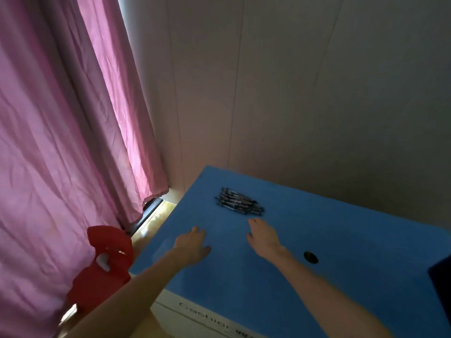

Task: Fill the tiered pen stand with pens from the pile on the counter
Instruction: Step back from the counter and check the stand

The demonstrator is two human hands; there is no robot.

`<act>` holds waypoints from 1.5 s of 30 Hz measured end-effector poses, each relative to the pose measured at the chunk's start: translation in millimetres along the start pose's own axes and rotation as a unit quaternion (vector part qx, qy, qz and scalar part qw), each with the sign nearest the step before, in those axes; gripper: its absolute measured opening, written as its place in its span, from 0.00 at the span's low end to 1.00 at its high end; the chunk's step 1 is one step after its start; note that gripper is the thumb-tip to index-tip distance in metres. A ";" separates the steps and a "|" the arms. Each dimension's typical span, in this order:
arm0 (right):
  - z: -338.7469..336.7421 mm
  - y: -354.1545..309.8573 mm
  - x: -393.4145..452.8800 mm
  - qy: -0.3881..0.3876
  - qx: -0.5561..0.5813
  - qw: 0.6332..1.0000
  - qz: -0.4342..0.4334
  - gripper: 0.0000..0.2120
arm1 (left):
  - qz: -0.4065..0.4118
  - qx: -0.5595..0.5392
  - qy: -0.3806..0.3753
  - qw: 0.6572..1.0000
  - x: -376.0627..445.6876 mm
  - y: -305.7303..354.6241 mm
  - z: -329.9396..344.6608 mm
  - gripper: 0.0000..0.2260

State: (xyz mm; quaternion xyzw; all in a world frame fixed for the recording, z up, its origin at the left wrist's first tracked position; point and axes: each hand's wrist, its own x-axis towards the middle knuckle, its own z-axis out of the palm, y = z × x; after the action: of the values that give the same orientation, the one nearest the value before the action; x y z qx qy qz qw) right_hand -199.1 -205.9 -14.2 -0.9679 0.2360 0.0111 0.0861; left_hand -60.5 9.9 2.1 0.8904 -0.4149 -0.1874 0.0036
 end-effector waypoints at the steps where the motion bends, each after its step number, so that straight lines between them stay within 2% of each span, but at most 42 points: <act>1: 0.6 3.2 13.6 0.010 0.005 1.000 0.011 0.16 | 0.004 -0.008 -0.005 1.000 11.9 -0.6 -1.1 0.24; 5: 8.7 15.1 70.2 0.058 0.036 0.997 0.032 0.12 | 0.012 -0.030 -0.010 0.999 64.9 -13.4 -4.6 0.25; 8: 19.9 19.7 102.6 0.059 0.038 0.997 0.040 0.09 | -0.009 -0.062 -0.027 0.998 102.8 -24.9 -7.9 0.27; 12: 40.4 28.9 131.0 0.067 0.043 0.996 0.029 0.11 | -0.011 -0.096 -0.028 0.995 143.8 -33.3 -11.0 0.29; 23: 57.7 45.1 128.5 0.109 0.099 0.989 0.018 0.09 | 0.009 -0.192 0.007 0.981 204.9 -27.0 -9.8 0.26; 26: 61.1 44.9 121.9 0.113 0.104 0.988 0.006 0.09 | 0.036 -0.176 0.008 0.984 209.8 -22.3 -4.4 0.25; 32: 65.3 40.8 114.4 0.087 0.035 0.995 -0.022 0.11 | 0.037 -0.177 0.017 0.983 218.0 -20.3 2.7 0.23; 37: 66.3 37.9 111.8 0.087 -0.009 0.996 -0.026 0.09 | 0.060 -0.192 0.019 0.979 222.1 -23.2 4.8 0.31; 41: 62.9 29.7 114.1 0.045 0.031 0.998 -0.005 0.15 | 0.065 -0.167 0.023 0.984 220.8 -26.0 4.9 0.24; 45: 56.7 24.2 120.9 -0.012 0.016 0.999 -0.047 0.17 | 0.073 -0.197 0.033 0.977 215.8 -33.0 7.9 0.15</act>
State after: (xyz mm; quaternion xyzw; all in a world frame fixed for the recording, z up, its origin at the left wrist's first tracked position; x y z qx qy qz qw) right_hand -101.8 -272.3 -81.5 -0.9761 0.1894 0.0148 0.1050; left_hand 87.5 -126.9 -82.0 0.8453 -0.4334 -0.2349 0.2063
